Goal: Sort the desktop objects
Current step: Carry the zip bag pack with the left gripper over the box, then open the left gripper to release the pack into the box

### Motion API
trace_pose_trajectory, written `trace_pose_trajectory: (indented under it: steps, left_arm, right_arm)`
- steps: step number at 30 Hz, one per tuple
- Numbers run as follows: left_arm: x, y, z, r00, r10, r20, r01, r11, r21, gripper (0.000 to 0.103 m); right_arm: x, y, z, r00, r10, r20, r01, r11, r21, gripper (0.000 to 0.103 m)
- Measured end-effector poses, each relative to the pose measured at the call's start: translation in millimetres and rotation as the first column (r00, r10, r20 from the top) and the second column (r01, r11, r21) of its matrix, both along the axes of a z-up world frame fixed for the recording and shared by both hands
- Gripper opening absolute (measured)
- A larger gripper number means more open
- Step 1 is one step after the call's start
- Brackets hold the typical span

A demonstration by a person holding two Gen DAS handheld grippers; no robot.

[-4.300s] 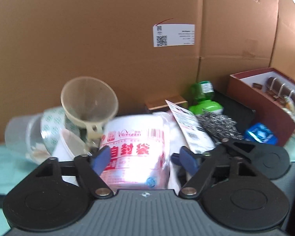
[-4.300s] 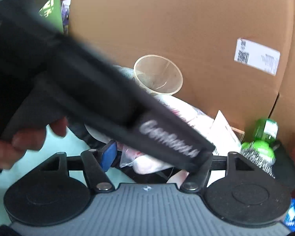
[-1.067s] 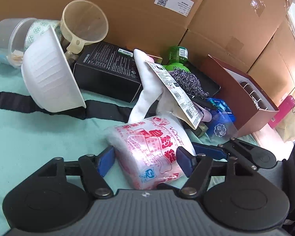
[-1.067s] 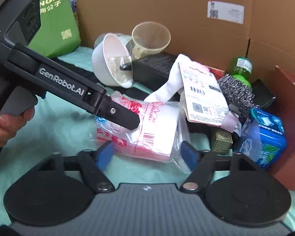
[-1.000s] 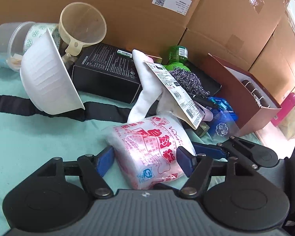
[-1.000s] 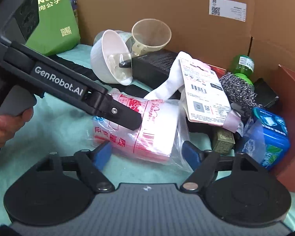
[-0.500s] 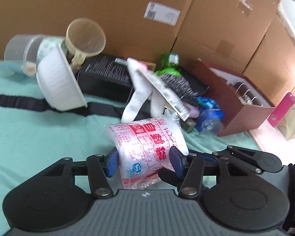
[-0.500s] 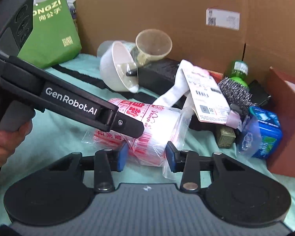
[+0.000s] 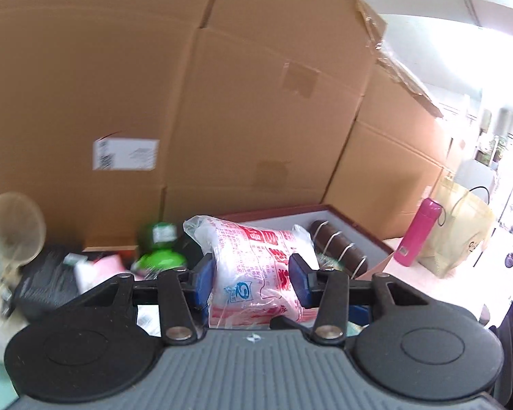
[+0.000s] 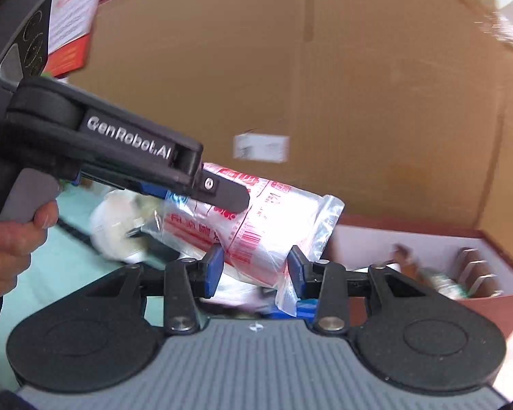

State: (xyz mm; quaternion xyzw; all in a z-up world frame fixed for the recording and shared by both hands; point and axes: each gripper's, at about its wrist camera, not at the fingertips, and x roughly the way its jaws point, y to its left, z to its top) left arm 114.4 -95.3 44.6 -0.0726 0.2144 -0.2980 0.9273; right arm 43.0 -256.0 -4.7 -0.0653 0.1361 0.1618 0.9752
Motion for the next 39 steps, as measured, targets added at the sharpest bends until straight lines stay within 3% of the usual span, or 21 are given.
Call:
trace_pose_trajectory:
  steps: [3, 6, 16, 17, 18, 20, 21, 23, 25, 39]
  left_arm:
    - [13, -28, 1, 0.998, -0.048, 0.027, 0.048, 0.999, 0.019, 0.048]
    - [35, -50, -8, 0.997, -0.079, -0.007, 0.079, 0.997, 0.021, 0.048]
    - [102, -93, -29, 0.995, -0.072, -0.074, 0.073, 0.997, 0.016, 0.05]
    - [110, -94, -32, 0.993, -0.065, -0.098, 0.067, 0.998, 0.013, 0.058]
    - [116, -96, -35, 0.99, -0.067, -0.127, 0.068, 0.998, 0.004, 0.075]
    - [120, -94, -38, 0.985, -0.072, -0.16, 0.073, 0.997, -0.003, 0.093]
    - [118, -93, -38, 0.986, -0.078, -0.147, 0.077, 0.997, -0.008, 0.097]
    - [113, -90, -38, 0.991, -0.087, -0.105, 0.088, 0.996, 0.001, 0.101]
    - [108, -89, -39, 0.993, -0.081, -0.082, 0.083, 0.996, 0.026, 0.103]
    - [79, -78, -34, 1.0, 0.012, 0.004, -0.012, 0.993, 0.116, 0.103]
  right_arm:
    - [14, -20, 1, 0.998, -0.067, 0.0, 0.067, 0.998, 0.016, 0.04]
    - [33, -38, -5, 0.992, -0.124, -0.028, 0.125, 0.992, 0.036, 0.04]
    - [96, -73, -26, 0.971, -0.228, -0.071, 0.232, 0.972, 0.04, 0.04]
    - [105, -75, -29, 0.967, -0.242, -0.083, 0.246, 0.969, 0.033, 0.042]
    - [113, -76, -32, 0.961, -0.259, -0.097, 0.262, 0.965, 0.025, 0.043]
    - [121, -77, -37, 0.953, -0.282, -0.108, 0.286, 0.958, 0.018, 0.058]
    - [121, -76, -37, 0.953, -0.285, -0.1, 0.288, 0.957, 0.02, 0.062]
    - [119, -74, -37, 0.956, -0.282, -0.08, 0.284, 0.959, 0.018, 0.082]
    - [120, -71, -37, 0.949, -0.305, -0.077, 0.306, 0.952, 0.004, 0.093]
    - [103, -62, -34, 0.938, -0.325, -0.117, 0.331, 0.943, 0.029, 0.095]
